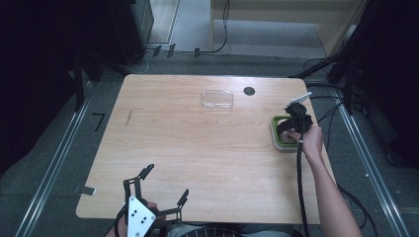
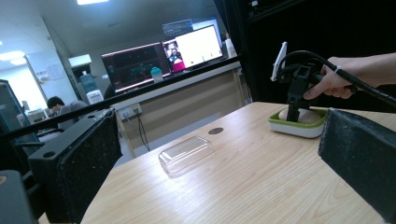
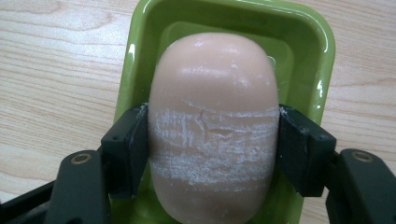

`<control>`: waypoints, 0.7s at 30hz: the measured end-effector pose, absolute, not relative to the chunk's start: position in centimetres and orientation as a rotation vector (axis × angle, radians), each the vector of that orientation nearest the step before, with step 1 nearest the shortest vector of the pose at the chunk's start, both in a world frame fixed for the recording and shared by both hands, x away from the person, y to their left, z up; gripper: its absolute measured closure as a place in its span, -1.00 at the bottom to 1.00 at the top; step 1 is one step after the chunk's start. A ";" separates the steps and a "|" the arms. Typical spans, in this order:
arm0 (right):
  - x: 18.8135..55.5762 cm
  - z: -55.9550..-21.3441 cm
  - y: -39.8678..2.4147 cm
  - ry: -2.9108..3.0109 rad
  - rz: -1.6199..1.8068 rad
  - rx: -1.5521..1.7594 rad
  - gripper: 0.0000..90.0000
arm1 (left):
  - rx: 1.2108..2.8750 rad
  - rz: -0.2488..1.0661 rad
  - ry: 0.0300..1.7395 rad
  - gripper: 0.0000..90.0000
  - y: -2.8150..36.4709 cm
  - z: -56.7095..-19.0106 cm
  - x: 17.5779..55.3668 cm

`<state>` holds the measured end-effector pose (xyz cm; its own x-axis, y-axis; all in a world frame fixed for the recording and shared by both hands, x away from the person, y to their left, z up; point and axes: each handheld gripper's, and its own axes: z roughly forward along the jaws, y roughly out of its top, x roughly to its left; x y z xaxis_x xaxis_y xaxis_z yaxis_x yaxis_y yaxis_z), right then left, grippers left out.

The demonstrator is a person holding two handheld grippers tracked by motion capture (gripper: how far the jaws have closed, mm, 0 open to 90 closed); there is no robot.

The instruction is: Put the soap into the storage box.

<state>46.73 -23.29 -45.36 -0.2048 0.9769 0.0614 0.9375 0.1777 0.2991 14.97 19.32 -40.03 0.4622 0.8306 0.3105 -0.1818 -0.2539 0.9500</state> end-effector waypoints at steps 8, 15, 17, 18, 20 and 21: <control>46.7 -45.3 -23.3 2.295 0.411 1.881 -0.27 | 1.531 1.072 0.591 -1.00 19.3 -40.0 15.0; 46.5 -44.7 -23.0 2.307 0.396 1.857 -0.43 | 1.528 1.073 0.592 -1.00 19.4 -40.0 14.9; 46.5 -44.6 -23.0 2.313 0.381 1.849 -0.47 | 1.527 1.073 0.593 -1.00 19.4 -40.0 14.9; 46.4 -44.3 -22.9 2.322 0.381 1.844 -0.54 | 1.527 1.073 0.592 -1.00 19.4 -40.0 14.9; 46.2 -44.1 -22.9 2.340 0.372 1.833 -0.56 | 1.523 1.071 0.594 -1.00 19.4 -40.0 14.9; 46.1 -43.9 -22.8 2.349 0.371 1.825 -0.59 | 1.525 1.072 0.593 -1.00 19.4 -40.0 14.8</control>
